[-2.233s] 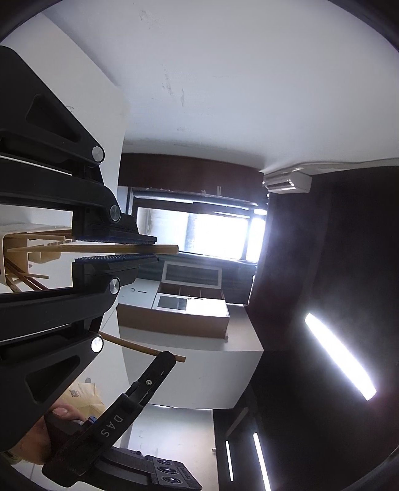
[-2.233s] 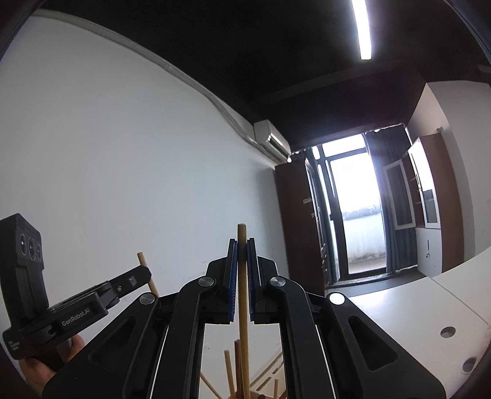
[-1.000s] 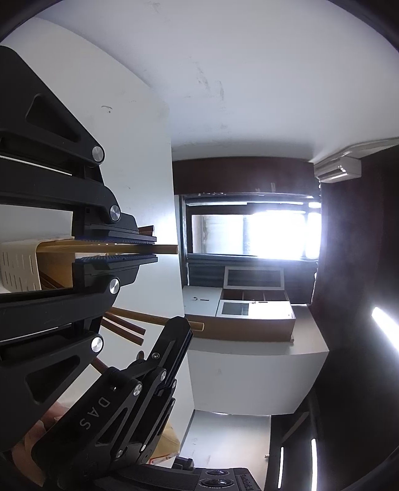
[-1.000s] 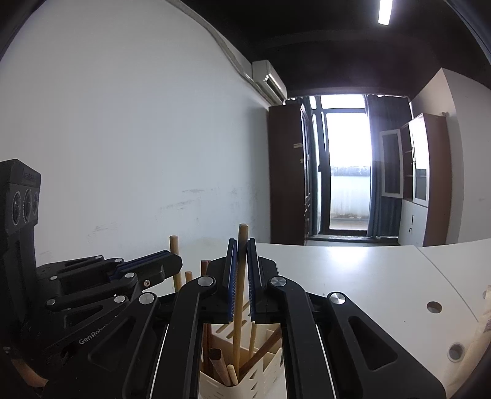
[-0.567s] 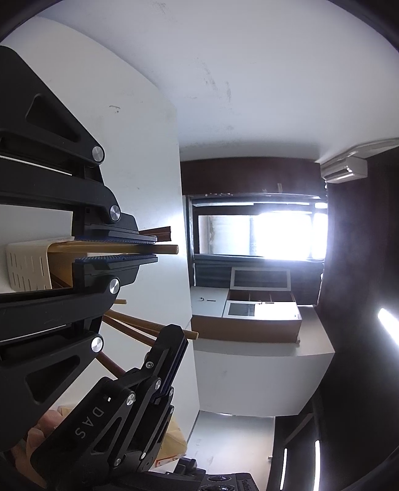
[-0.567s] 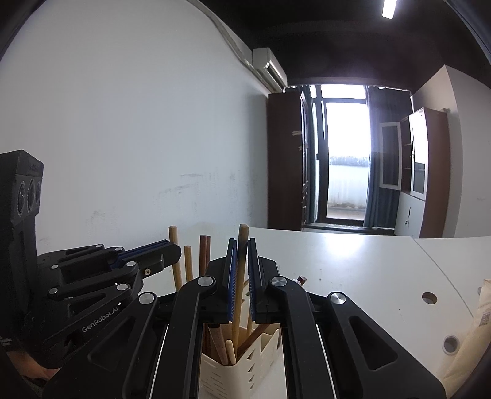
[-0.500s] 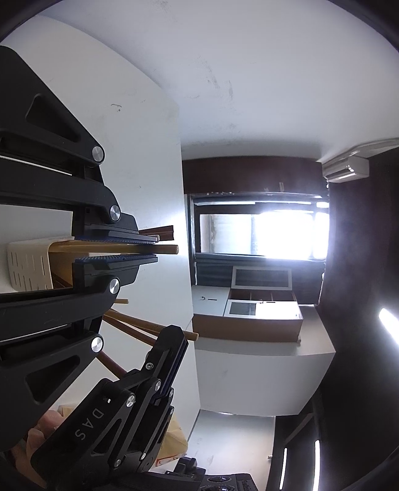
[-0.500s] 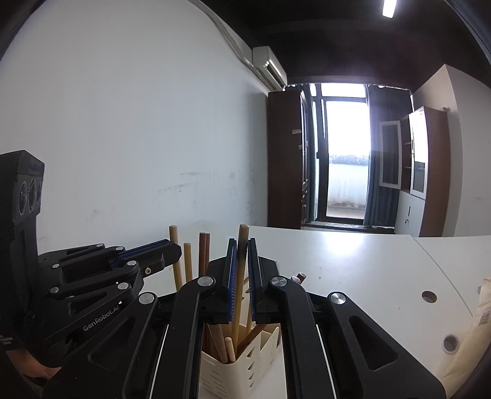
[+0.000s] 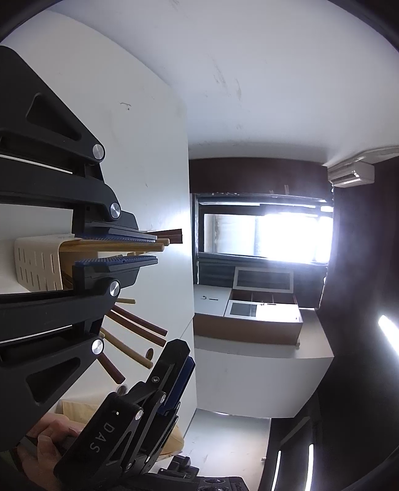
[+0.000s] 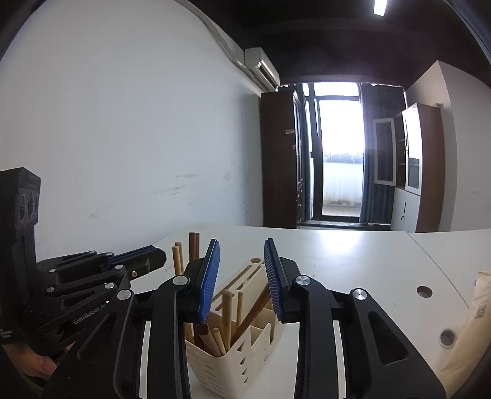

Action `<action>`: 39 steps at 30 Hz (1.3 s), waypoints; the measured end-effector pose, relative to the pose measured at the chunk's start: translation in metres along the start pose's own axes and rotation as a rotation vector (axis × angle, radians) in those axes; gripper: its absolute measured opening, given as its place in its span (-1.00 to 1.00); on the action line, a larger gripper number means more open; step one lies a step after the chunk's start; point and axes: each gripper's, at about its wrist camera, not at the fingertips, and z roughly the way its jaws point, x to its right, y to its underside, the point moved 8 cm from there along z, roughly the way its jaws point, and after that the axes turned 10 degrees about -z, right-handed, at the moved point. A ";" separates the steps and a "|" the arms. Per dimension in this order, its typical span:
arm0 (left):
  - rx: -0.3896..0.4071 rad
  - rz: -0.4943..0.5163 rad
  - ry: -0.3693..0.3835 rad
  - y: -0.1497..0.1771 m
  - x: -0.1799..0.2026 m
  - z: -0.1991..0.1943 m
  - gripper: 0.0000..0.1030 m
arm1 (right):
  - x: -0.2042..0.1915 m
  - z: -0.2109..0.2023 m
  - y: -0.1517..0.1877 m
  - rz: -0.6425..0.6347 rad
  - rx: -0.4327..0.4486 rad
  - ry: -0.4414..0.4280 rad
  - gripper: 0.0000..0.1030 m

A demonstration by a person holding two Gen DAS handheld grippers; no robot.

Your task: Organize utensils

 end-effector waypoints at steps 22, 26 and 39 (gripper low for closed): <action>0.004 0.050 -0.053 0.035 -0.010 -0.049 -0.08 | -0.011 -0.035 0.040 -0.052 -0.052 0.009 -0.08; -0.037 0.036 -0.036 0.057 -0.012 -0.046 0.14 | -0.012 -0.040 0.065 -0.050 -0.069 0.001 0.00; -0.111 0.010 -0.033 0.100 -0.031 -0.047 0.52 | -0.022 -0.060 0.102 -0.073 -0.069 -0.021 0.28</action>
